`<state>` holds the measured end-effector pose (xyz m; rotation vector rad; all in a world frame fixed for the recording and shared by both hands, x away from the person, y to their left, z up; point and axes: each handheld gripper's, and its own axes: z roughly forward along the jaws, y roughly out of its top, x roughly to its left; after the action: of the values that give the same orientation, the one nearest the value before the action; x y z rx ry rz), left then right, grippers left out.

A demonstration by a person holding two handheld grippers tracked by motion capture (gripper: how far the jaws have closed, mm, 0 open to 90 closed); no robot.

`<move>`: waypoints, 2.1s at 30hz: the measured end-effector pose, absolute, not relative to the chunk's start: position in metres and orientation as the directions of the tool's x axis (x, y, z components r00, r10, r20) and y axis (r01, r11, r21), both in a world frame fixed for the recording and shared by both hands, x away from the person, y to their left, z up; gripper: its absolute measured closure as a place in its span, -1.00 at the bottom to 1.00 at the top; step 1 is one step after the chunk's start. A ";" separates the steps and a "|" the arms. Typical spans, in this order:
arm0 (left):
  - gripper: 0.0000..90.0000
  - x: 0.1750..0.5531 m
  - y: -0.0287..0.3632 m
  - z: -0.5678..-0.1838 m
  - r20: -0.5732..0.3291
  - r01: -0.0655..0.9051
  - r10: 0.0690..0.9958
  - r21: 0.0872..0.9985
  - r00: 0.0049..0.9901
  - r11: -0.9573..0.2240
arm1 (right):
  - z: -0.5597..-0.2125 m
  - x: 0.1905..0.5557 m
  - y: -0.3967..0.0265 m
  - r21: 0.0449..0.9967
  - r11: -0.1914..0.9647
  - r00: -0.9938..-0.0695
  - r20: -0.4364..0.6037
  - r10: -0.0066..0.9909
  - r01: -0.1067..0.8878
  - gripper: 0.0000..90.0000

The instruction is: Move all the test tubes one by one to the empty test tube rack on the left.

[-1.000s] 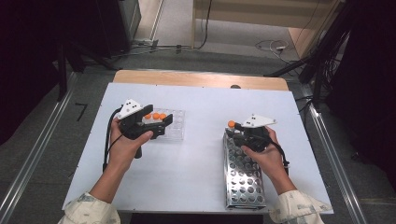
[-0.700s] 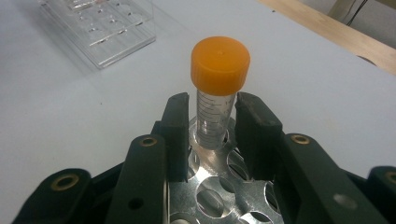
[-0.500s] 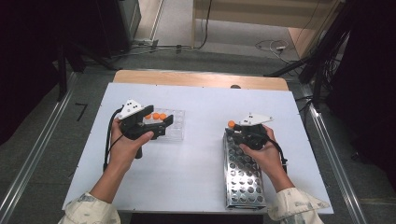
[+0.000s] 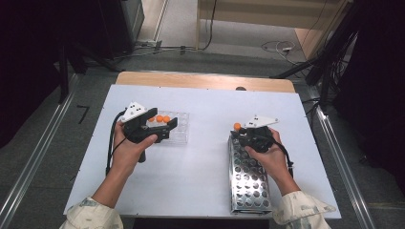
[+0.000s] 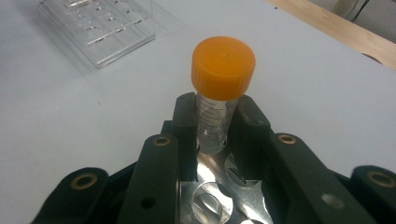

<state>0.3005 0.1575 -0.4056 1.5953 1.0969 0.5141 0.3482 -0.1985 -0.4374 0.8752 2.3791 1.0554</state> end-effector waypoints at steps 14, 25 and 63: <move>-0.65 0.300 0.156 -0.406 -0.210 0.388 0.847 0.922 0.489 0.004 | -0.432 0.345 -0.203 0.789 0.490 -0.724 -0.085 0.685 0.370 0.58; -0.65 0.300 0.156 -0.406 -0.208 0.390 0.848 0.921 0.488 0.002 | -0.422 0.341 -0.205 0.814 0.470 -0.718 -0.097 0.690 0.342 0.59; -0.65 0.300 0.157 -0.405 -0.206 0.383 0.848 0.924 0.488 0.004 | -0.399 0.333 -0.209 0.851 0.431 -0.716 -0.097 0.691 0.300 0.59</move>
<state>0.2995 0.1568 -0.4052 1.5977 1.0881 0.5110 0.3333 -0.2087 -0.3988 0.8390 2.2536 1.2112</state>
